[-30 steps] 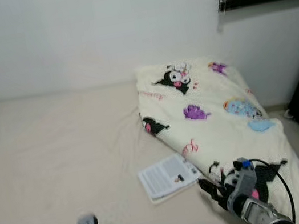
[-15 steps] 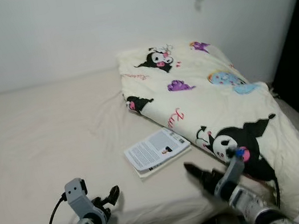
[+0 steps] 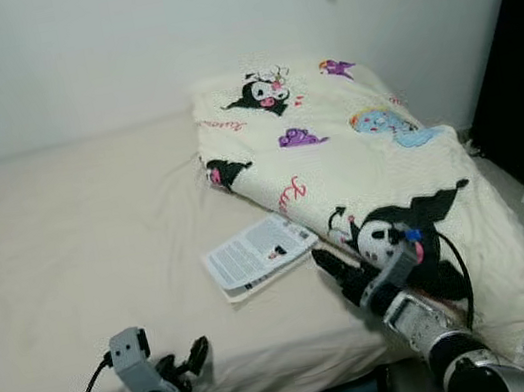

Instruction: Clean up the room

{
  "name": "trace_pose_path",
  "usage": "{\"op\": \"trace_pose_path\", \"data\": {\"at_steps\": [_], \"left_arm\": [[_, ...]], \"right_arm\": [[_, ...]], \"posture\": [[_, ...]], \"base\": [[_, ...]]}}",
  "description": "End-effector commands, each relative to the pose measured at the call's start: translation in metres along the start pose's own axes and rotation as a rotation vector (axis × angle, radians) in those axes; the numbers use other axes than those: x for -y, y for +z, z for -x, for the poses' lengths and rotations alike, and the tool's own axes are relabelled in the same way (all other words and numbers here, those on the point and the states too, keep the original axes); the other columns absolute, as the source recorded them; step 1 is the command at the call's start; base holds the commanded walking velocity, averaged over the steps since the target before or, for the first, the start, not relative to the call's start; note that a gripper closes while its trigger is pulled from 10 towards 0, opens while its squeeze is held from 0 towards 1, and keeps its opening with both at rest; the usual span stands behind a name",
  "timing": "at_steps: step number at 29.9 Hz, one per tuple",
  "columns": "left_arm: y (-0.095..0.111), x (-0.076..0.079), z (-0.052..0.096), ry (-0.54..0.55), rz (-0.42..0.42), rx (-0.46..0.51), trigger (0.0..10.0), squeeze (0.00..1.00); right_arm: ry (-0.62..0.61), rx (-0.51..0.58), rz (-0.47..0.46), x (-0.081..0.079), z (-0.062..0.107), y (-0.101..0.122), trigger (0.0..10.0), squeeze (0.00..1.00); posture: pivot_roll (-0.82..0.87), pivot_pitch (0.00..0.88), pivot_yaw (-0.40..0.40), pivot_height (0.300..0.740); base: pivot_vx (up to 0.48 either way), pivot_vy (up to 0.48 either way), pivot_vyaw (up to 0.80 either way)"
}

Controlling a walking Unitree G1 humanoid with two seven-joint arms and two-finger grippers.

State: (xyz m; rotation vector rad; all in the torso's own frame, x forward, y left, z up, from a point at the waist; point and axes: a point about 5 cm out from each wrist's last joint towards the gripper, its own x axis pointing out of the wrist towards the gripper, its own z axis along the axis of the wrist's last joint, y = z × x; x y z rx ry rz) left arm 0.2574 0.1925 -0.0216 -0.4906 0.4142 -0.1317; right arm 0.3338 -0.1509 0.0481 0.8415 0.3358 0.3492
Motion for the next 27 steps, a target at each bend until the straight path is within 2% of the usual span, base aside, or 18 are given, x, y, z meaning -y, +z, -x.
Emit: {"op": "trace_pose_path", "data": {"at_steps": [1, 3, 5, 6, 12, 18, 19, 23, 25, 26, 27], "left_arm": [[-0.020, -0.010, 0.014, 0.021, 0.015, -0.082, 10.0, 0.00], [-0.021, -0.012, 0.017, 0.018, 0.013, -0.079, 10.0, 0.00], [-0.021, -0.012, 0.017, 0.018, 0.013, -0.079, 10.0, 0.00], [-0.021, -0.015, 0.020, 0.011, 0.009, -0.071, 10.0, 0.00], [-0.016, -0.016, 0.023, -0.021, 0.001, -0.033, 10.0, 0.00], [-0.003, -0.007, 0.022, -0.098, -0.017, 0.036, 10.0, 0.00], [0.001, -0.001, 0.022, -0.130, -0.033, 0.060, 10.0, 0.00], [0.003, 0.001, 0.024, -0.142, -0.039, 0.068, 10.0, 0.00], [0.007, 0.007, 0.029, -0.169, -0.043, 0.089, 10.0, 0.00], [0.007, 0.007, 0.029, -0.169, -0.043, 0.089, 10.0, 0.00], [0.008, 0.009, 0.032, -0.182, -0.052, 0.092, 10.0, 0.00]], "right_arm": [[0.044, -0.024, -0.028, -0.017, -0.013, -0.002, 10.0, 0.00], [0.040, -0.031, -0.035, -0.026, -0.021, -0.001, 10.0, 0.00], [0.040, -0.031, -0.035, -0.026, -0.021, -0.001, 10.0, 0.00], [0.021, -0.043, -0.048, -0.032, -0.026, -0.002, 10.0, 0.00], [0.003, -0.072, -0.064, -0.045, -0.036, -0.007, 10.0, 0.00], [-0.010, -0.067, -0.109, -0.057, -0.044, -0.006, 10.0, 0.00], [0.026, -0.041, -0.124, -0.066, -0.049, -0.001, 10.0, 0.00], [0.043, -0.031, -0.126, -0.070, -0.051, 0.001, 10.0, 0.00], [0.136, 0.000, -0.137, -0.086, -0.056, 0.012, 10.0, 0.00], [0.136, 0.000, -0.137, -0.086, -0.056, 0.012, 10.0, 0.00], [0.174, 0.007, -0.136, -0.095, -0.060, 0.016, 10.0, 0.00]], "posture": [[0.15, 0.145, 0.070, 0.501], [0.16, 0.163, 0.069, 0.501], [0.16, 0.163, 0.069, 0.501], [0.17, 0.197, 0.070, 0.501], [0.20, 0.238, 0.080, 0.501], [0.22, 0.291, 0.087, 0.501], [0.24, 0.324, 0.092, 0.501], [0.25, 0.332, 0.094, 0.501], [0.27, 0.362, 0.098, 0.501], [0.27, 0.362, 0.098, 0.501], [0.28, 0.370, 0.098, 0.501]], "base": [[0.000, 0.000, 0.00], [0.000, 0.000, 0.00], [0.000, 0.000, 0.00], [0.000, 0.000, 0.00], [0.000, 0.000, 0.00], [0.000, 0.000, 0.00], [0.000, 0.000, 0.00], [0.000, 0.000, 0.00], [0.000, 0.000, 0.00], [0.000, 0.000, 0.00], [0.000, 0.000, 0.00]]}}
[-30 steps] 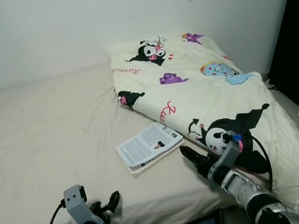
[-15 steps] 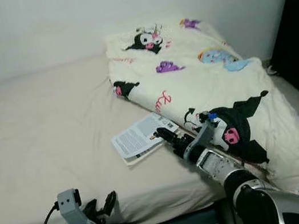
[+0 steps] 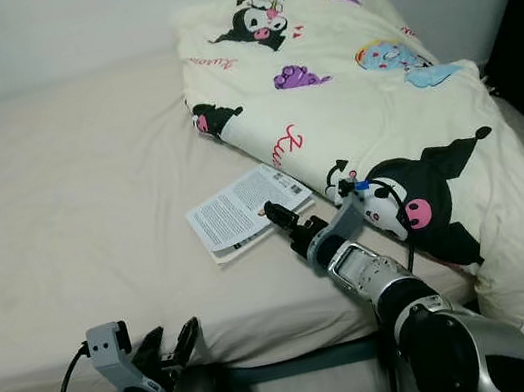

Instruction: Clean up the room

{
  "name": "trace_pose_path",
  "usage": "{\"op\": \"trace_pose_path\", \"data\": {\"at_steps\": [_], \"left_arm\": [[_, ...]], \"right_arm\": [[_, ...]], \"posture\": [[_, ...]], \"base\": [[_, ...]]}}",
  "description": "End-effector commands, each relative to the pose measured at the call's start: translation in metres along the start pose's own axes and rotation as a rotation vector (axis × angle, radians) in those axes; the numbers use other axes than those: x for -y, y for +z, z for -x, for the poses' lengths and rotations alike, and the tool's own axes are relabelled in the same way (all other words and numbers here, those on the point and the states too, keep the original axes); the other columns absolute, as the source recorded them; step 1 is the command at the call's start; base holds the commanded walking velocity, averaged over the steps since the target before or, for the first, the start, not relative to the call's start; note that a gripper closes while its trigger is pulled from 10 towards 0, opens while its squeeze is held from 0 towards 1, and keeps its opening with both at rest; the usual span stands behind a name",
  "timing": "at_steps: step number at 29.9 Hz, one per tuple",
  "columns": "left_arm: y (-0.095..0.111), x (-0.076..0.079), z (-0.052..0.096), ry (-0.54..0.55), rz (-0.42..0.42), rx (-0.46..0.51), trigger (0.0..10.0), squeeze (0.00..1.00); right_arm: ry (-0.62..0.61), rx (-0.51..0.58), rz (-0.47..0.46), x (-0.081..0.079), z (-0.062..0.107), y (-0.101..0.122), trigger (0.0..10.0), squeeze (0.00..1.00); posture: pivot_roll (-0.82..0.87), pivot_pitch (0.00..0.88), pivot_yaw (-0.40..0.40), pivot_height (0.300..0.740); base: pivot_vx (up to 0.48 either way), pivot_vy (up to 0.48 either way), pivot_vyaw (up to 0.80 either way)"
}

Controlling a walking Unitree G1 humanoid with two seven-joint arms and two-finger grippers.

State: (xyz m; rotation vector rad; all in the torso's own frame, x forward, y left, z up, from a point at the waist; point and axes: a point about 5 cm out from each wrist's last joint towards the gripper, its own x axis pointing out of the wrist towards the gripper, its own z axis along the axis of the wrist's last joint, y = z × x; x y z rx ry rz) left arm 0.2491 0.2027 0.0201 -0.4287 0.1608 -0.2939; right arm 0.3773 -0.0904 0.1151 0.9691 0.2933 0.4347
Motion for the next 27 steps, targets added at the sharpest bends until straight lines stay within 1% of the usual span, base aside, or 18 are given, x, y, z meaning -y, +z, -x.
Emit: {"op": "trace_pose_path", "data": {"at_steps": [1, 3, 4, 5, 6, 7, 8, 9, 10, 13, 16, 17, 18, 20, 22, 24, 26, 27], "left_arm": [[-0.023, 0.004, 0.014, 0.008, 0.063, -0.102, 10.0, 0.00], [-0.021, 0.007, 0.018, -0.003, 0.059, -0.105, 10.0, 0.00], [-0.021, 0.007, 0.018, -0.003, 0.059, -0.105, 10.0, 0.00], [-0.019, 0.009, 0.019, -0.008, 0.060, -0.105, 10.0, 0.00], [-0.019, 0.009, 0.019, -0.008, 0.060, -0.105, 10.0, 0.00], [-0.018, 0.011, 0.020, -0.009, 0.061, -0.106, 10.0, 0.00], [-0.018, 0.011, 0.020, -0.009, 0.061, -0.106, 10.0, 0.00], [-0.017, 0.012, 0.020, -0.014, 0.062, -0.106, 10.0, 0.00], [-0.016, 0.015, 0.021, -0.024, 0.060, -0.112, 10.0, 0.00], [-0.016, 0.022, 0.024, -0.040, 0.064, -0.128, 10.0, 0.00], [-0.017, 0.024, 0.025, -0.039, 0.066, -0.138, 10.0, 0.00], [-0.017, 0.024, 0.025, -0.039, 0.066, -0.138, 10.0, 0.00], [-0.017, 0.025, 0.026, -0.040, 0.067, -0.141, 10.0, 0.00], [-0.017, 0.026, 0.026, -0.041, 0.068, -0.144, 10.0, 0.00], [-0.016, 0.027, 0.027, -0.040, 0.070, -0.146, 10.0, 0.00], [-0.016, 0.027, 0.026, -0.039, 0.071, -0.146, 10.0, 0.00], [-0.012, 0.030, 0.020, -0.040, 0.073, -0.137, 10.0, 0.00], [-0.012, 0.030, 0.020, -0.040, 0.073, -0.137, 10.0, 0.00]], "right_arm": [[0.081, -0.008, -0.031, -0.018, -0.009, -0.003, 10.0, 0.00], [0.071, -0.022, -0.022, -0.024, -0.013, -0.002, 10.0, 0.00], [0.071, -0.022, -0.022, -0.024, -0.013, -0.002, 10.0, 0.00], [-0.028, -0.073, 0.023, -0.020, -0.014, -0.010, 10.0, 0.00], [-0.028, -0.073, 0.023, -0.020, -0.014, -0.010, 10.0, 0.00], [-0.078, -0.095, 0.048, -0.017, -0.014, -0.014, 10.0, 0.00], [-0.078, -0.095, 0.048, -0.017, -0.014, -0.014, 10.0, 0.00], [-0.128, -0.114, 0.076, -0.013, -0.013, -0.018, 10.0, 0.00], [-0.172, -0.126, 0.080, -0.010, -0.012, -0.022, 10.0, 0.00], [-0.194, -0.122, 0.050, -0.008, -0.011, -0.023, 10.0, 0.00], [-0.197, -0.072, 0.021, -0.009, -0.012, -0.016, 10.0, 0.00], [-0.197, -0.072, 0.021, -0.009, -0.012, -0.016, 10.0, 0.00], [-0.170, -0.046, 0.005, -0.011, -0.013, -0.012, 0.0, 0.00], [-0.150, -0.029, -0.004, -0.013, -0.014, -0.010, 0.0, 0.00], [-0.089, 0.011, -0.019, -0.021, -0.016, -0.001, 0.0, 0.00], [-0.072, 0.020, -0.020, -0.023, -0.017, 0.001, 0.0, 0.00], [-0.059, 0.032, -0.018, -0.025, -0.018, 0.004, 0.0, 0.00], [-0.059, 0.032, -0.018, -0.025, -0.018, 0.004, 0.0, 0.00]], "posture": [[0.28, 0.370, 0.098, 0.501], [0.29, 0.385, 0.099, 0.501], [0.29, 0.385, 0.099, 0.501], [0.29, 0.390, 0.098, 0.501], [0.29, 0.390, 0.098, 0.501], [0.29, 0.390, 0.098, 0.501], [0.29, 0.390, 0.098, 0.501], [0.29, 0.395, 0.098, 0.501], [0.29, 0.395, 0.098, 0.501], [0.29, 0.396, 0.098, 0.501], [0.29, 0.396, 0.098, 0.501], [0.29, 0.396, 0.098, 0.501], [0.29, 0.397, 0.095, 0.501], [0.29, 0.397, 0.093, 0.501], [0.29, 0.394, 0.090, 0.501], [0.29, 0.394, 0.090, 0.501], [0.28, 0.380, 0.084, 0.501], [0.28, 0.380, 0.084, 0.501]], "base": [[0.000, 0.000, 0.00], [0.000, 0.000, 0.00], [0.000, 0.000, 0.00], [0.000, 0.000, 0.00], [0.000, 0.000, 0.00], [0.000, 0.000, 0.00], [0.000, 0.000, 0.00], [0.000, 0.000, 0.00], [0.000, 0.000, 0.00], [0.000, 0.000, 0.00], [0.000, 0.000, 0.00], [0.000, 0.000, 0.00], [0.000, 0.000, 0.00], [0.000, 0.000, 0.00], [0.000, 0.000, 0.00], [0.000, 0.000, 0.00], [0.000, 0.000, 0.00], [0.000, 0.000, 0.00]]}}
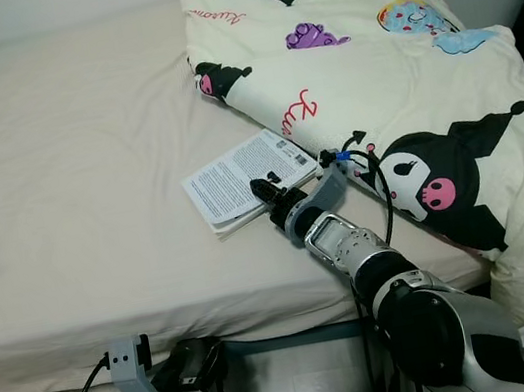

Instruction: Clean up the room

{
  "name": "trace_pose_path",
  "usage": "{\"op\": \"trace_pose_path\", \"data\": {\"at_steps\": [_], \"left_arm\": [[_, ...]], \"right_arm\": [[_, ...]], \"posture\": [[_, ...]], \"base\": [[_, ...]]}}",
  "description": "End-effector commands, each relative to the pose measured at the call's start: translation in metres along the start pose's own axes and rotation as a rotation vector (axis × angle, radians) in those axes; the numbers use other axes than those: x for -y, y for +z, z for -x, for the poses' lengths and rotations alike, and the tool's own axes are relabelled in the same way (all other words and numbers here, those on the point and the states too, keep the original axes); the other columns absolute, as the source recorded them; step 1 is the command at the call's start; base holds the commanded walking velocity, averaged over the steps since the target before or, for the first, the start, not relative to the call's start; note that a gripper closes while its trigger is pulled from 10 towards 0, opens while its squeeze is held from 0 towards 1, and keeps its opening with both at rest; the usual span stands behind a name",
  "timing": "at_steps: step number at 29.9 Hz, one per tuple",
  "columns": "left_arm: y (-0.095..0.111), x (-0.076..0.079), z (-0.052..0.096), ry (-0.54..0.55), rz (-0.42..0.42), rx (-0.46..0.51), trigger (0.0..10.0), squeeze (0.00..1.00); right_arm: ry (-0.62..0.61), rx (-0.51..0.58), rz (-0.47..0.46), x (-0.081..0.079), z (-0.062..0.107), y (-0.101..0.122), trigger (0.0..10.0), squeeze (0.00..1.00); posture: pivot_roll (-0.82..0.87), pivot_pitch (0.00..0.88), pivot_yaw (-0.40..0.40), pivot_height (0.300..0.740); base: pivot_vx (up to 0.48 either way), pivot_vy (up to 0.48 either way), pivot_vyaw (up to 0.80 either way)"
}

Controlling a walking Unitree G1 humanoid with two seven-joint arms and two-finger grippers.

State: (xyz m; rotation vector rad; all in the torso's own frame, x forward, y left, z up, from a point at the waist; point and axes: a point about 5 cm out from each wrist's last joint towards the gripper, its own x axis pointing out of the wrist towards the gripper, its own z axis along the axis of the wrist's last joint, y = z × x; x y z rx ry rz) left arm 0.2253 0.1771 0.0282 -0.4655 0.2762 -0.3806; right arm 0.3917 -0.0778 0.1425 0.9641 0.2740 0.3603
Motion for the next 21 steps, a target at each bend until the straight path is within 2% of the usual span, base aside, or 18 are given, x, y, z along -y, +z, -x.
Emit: {"op": "trace_pose_path", "data": {"at_steps": [1, 4, 6, 8, 11, 12, 13, 14, 16, 17, 18, 20, 21], "left_arm": [[-0.002, 0.000, 0.001, 0.019, 0.026, -0.001, 10.0, 0.00], [0.004, 0.003, -0.005, 0.014, 0.027, 0.021, 10.0, 0.00], [0.016, 0.003, -0.013, 0.019, 0.037, 0.072, 10.0, 0.00], [0.038, 0.003, -0.024, 0.023, 0.069, 0.157, 10.0, 0.00], [0.048, 0.004, -0.028, 0.019, 0.080, 0.193, 10.0, 0.00], [0.062, 0.006, -0.032, 0.001, 0.088, 0.239, 10.0, 0.00], [0.088, 0.009, -0.037, -0.040, 0.106, 0.325, 10.0, 0.00], [0.105, 0.012, -0.038, -0.071, 0.119, 0.383, 10.0, 0.00], [0.133, 0.013, -0.040, -0.130, 0.149, 0.476, 10.0, 0.00], [0.144, 0.014, -0.040, -0.157, 0.161, 0.510, 10.0, 0.00], [0.144, 0.014, -0.040, -0.157, 0.161, 0.510, 10.0, 0.00], [0.168, 0.019, -0.038, -0.238, 0.213, 0.596, 10.0, 0.00], [0.168, 0.019, -0.038, -0.238, 0.213, 0.596, 10.0, 0.00]], "right_arm": [[-0.009, -0.020, -0.017, 0.002, 0.000, -0.007, 0.0, 0.00], [-0.023, -0.024, -0.012, 0.005, 0.002, -0.008, 0.0, 0.00], [-0.027, -0.023, -0.014, 0.009, 0.003, -0.007, 0.0, 0.00], [0.015, -0.019, -0.009, 0.008, 0.004, -0.004, 0.0, 0.00], [0.045, -0.021, -0.003, 0.006, 0.004, -0.003, 0.0, 0.00], [0.092, -0.028, 0.015, 0.002, 0.004, -0.002, 0.0, 0.00], [0.191, -0.052, 0.051, -0.006, 0.004, -0.001, 0.0, 0.00], [0.258, -0.072, 0.074, -0.011, 0.004, -0.001, 0.0, 0.00], [0.370, -0.102, 0.112, -0.019, 0.005, -0.001, 0.0, 0.00], [0.412, -0.116, 0.127, -0.021, 0.006, -0.001, 0.0, 0.00], [0.412, -0.116, 0.127, -0.021, 0.006, -0.001, 0.0, 0.00], [0.506, -0.142, 0.173, -0.025, 0.011, 0.001, 0.0, 0.00], [0.506, -0.142, 0.173, -0.025, 0.011, 0.001, 0.0, 0.00]], "posture": [[0.28, 0.373, 0.080, 0.501], [0.27, 0.364, 0.076, 0.501], [0.26, 0.352, 0.070, 0.501], [0.25, 0.323, 0.056, 0.501], [0.25, 0.323, 0.056, 0.501], [0.23, 0.303, 0.047, 0.501], [0.22, 0.280, 0.038, 0.501], [0.22, 0.280, 0.038, 0.501], [0.20, 0.261, 0.032, 0.501], [0.19, 0.244, 0.028, 0.501], [0.19, 0.244, 0.028, 0.501], [0.17, 0.216, 0.021, 0.501], [0.17, 0.216, 0.021, 0.501]], "base": [[0.000, 0.000, 0.00], [0.000, 0.000, 0.00], [0.000, 0.000, 0.00], [0.000, 0.000, 0.00], [0.000, 0.000, 0.00], [0.000, 0.000, 0.00], [0.000, 0.000, 0.00], [0.000, 0.000, 0.00], [0.000, 0.000, 0.00], [0.000, 0.000, 0.00], [0.000, 0.000, 0.00], [0.000, 0.000, 0.00], [0.000, 0.000, 0.00]]}}
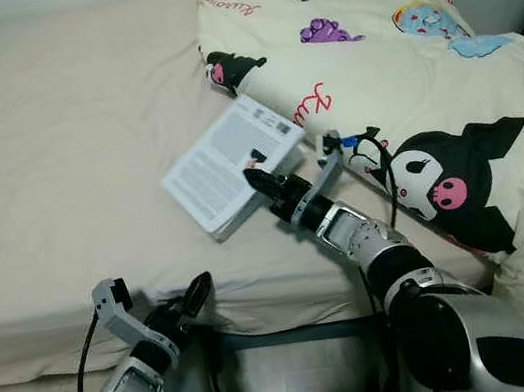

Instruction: Clean up the room

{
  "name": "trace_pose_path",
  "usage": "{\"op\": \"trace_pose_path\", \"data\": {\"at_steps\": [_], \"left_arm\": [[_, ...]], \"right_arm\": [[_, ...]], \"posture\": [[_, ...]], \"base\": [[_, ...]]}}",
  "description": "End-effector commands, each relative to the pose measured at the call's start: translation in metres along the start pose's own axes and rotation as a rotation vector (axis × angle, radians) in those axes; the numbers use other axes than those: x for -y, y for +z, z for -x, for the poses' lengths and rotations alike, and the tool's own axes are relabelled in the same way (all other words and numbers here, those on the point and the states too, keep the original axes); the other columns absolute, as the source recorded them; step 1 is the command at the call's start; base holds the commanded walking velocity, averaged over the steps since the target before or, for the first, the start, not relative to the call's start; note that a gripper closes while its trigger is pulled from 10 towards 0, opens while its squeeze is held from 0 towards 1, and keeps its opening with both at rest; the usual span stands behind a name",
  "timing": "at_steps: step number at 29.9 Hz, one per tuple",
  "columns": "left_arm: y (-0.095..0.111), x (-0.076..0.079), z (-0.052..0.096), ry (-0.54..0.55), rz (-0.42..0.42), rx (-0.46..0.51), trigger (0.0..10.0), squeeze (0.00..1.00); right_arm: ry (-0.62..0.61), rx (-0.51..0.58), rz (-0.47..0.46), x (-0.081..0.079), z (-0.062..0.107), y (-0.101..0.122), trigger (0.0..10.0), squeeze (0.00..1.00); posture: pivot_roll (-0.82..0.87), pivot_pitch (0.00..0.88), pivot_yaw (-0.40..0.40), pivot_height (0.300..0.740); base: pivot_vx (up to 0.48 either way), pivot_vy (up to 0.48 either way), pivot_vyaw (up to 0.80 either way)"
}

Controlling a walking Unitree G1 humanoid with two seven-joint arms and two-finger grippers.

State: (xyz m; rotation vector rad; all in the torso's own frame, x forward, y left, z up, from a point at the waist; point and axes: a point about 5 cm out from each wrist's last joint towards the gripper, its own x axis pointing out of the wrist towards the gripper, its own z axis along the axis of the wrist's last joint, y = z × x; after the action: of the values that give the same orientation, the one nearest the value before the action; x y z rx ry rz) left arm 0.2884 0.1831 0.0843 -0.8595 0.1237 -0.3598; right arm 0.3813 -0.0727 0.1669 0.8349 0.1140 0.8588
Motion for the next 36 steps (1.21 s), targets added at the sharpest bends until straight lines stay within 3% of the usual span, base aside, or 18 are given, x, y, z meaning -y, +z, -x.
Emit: {"op": "trace_pose_path", "data": {"at_steps": [1, 2, 5, 9, 10, 11, 13, 17, 19, 21, 25, 26, 28, 30, 32, 34, 35, 36], "left_arm": [[0.094, 0.056, -0.017, -0.304, -0.079, 0.387, 10.0, 0.00], [0.094, 0.056, -0.017, -0.304, -0.079, 0.387, 10.0, 0.00], [0.106, 0.084, -0.024, -0.513, 0.015, 0.440, 10.0, 0.00], [0.107, 0.090, -0.026, -0.569, 0.039, 0.447, 10.0, 0.00], [0.110, 0.098, -0.025, -0.641, 0.068, 0.450, 10.0, 0.00], [0.110, 0.098, -0.025, -0.641, 0.068, 0.450, 10.0, 0.00], [0.115, 0.111, -0.022, -0.774, 0.082, 0.447, 10.0, 0.00], [0.123, 0.118, -0.021, -0.851, 0.063, 0.452, 10.0, 0.00], [0.129, 0.122, -0.021, -0.889, 0.043, 0.458, 10.0, 0.00], [0.132, 0.124, -0.023, -0.891, 0.033, 0.469, 10.0, 0.00], [0.145, 0.143, -0.020, -1.003, 0.042, 0.494, 10.0, 0.00], [0.147, 0.150, -0.018, -1.052, 0.016, 0.470, 10.0, 0.00], [0.132, 0.160, -0.022, -1.054, -0.219, 0.290, 10.0, 0.00], [0.118, 0.158, -0.028, -1.003, -0.398, 0.147, 10.0, 0.00], [0.118, 0.158, -0.028, -1.003, -0.398, 0.147, 10.0, 0.00], [0.097, 0.138, -0.043, -0.823, -0.631, -0.059, 10.0, 0.00], [0.097, 0.138, -0.043, -0.823, -0.631, -0.059, 10.0, 0.00], [0.075, 0.097, -0.057, -0.512, -0.856, -0.309, 10.0, 0.00]], "right_arm": [[0.085, -0.040, 0.031, -0.004, 0.005, -0.003, 0.0, 0.00], [0.085, -0.040, 0.031, -0.004, 0.005, -0.003, 0.0, 0.00], [0.160, -0.065, 0.114, -0.003, 0.023, 0.009, 0.0, 0.00], [0.158, -0.067, 0.136, -0.001, 0.029, 0.013, 0.0, 0.00], [0.161, -0.068, 0.167, 0.000, 0.038, 0.020, 0.0, 0.00], [0.161, -0.068, 0.167, 0.000, 0.038, 0.020, 0.0, 0.00], [0.148, -0.049, 0.236, 0.000, 0.058, 0.040, 0.0, 0.00], [0.138, -0.031, 0.303, -0.005, 0.077, 0.060, 0.0, 0.00], [0.151, -0.039, 0.350, -0.015, 0.088, 0.068, 0.0, 0.00], [0.157, -0.051, 0.365, -0.019, 0.089, 0.068, 0.0, 0.00], [0.167, -0.081, 0.404, -0.030, 0.087, 0.062, 0.0, 0.00], [0.173, -0.078, 0.406, -0.033, 0.086, 0.061, 0.0, 0.00], [0.168, -0.069, 0.404, -0.035, 0.084, 0.059, 0.0, 0.00], [0.157, -0.069, 0.403, -0.036, 0.084, 0.057, 0.0, 0.00], [0.157, -0.069, 0.403, -0.036, 0.084, 0.057, 0.0, 0.00], [0.147, -0.069, 0.401, -0.037, 0.084, 0.056, 0.0, 0.00], [0.147, -0.069, 0.401, -0.037, 0.084, 0.056, 0.0, 0.00], [0.133, -0.063, 0.395, -0.039, 0.083, 0.055, 0.0, 0.00]], "posture": [[0.16, 0.197, 0.015, 0.501], [0.16, 0.197, 0.015, 0.501], [0.14, 0.138, 0.003, 0.501], [0.13, 0.124, 0.000, 0.501], [0.12, 0.110, -0.002, 0.501], [0.12, 0.110, -0.002, 0.501], [0.09, 0.078, -0.002, 0.501], [0.07, 0.060, 0.000, 0.501], [0.06, 0.054, -0.001, 0.501], [0.05, 0.042, 0.005, 0.501], [0.05, 0.037, 0.010, 0.501], [0.05, 0.036, 0.011, 0.501], [0.04, 0.033, 0.015, 0.501], [0.04, 0.033, 0.017, 0.501], [0.04, 0.033, 0.017, 0.501], [0.04, 0.032, 0.021, 0.501], [0.04, 0.032, 0.021, 0.501], [0.05, 0.032, 0.024, 0.501]], "base": [[0.000, 0.000, 0.00], [0.000, 0.000, 0.00], [0.000, 0.000, 0.00], [0.000, 0.000, 0.00], [0.000, 0.000, 0.00], [0.000, 0.000, 0.00], [0.000, 0.000, 0.00], [0.000, 0.000, 0.00], [0.000, 0.000, 0.00], [0.000, 0.000, 0.00], [0.000, 0.000, 0.00], [0.000, 0.000, 0.00], [0.000, 0.000, 0.00], [0.000, 0.000, 0.00], [0.000, 0.000, 0.00], [0.000, 0.000, 0.00], [0.000, 0.000, 0.00], [0.000, 0.000, 0.00]]}}
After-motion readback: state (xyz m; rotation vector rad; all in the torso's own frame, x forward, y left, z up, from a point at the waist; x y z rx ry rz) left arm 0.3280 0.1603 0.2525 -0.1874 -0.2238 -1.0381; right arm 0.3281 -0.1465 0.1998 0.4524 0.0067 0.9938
